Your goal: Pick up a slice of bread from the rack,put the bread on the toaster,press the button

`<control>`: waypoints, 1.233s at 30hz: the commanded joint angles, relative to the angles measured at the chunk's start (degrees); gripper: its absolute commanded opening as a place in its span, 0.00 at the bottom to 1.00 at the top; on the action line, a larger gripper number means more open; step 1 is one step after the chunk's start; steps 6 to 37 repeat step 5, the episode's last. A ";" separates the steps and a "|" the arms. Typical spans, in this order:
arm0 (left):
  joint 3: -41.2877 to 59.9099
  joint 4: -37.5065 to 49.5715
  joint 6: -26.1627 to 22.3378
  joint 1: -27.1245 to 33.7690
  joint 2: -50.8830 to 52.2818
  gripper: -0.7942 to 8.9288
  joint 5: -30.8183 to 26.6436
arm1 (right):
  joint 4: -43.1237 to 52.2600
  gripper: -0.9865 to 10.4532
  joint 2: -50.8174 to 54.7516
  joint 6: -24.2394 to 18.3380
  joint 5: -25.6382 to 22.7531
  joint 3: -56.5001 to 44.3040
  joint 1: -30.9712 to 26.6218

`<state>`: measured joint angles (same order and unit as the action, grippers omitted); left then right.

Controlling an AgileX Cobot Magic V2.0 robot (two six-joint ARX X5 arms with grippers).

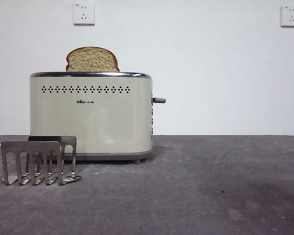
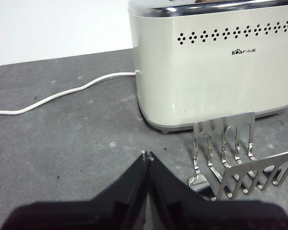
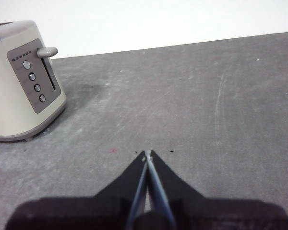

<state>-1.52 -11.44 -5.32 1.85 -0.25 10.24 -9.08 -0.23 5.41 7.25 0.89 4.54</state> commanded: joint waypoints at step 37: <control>0.52 -0.61 0.26 0.15 0.13 0.08 0.35 | -0.42 0.09 0.17 0.70 -0.15 -0.55 0.02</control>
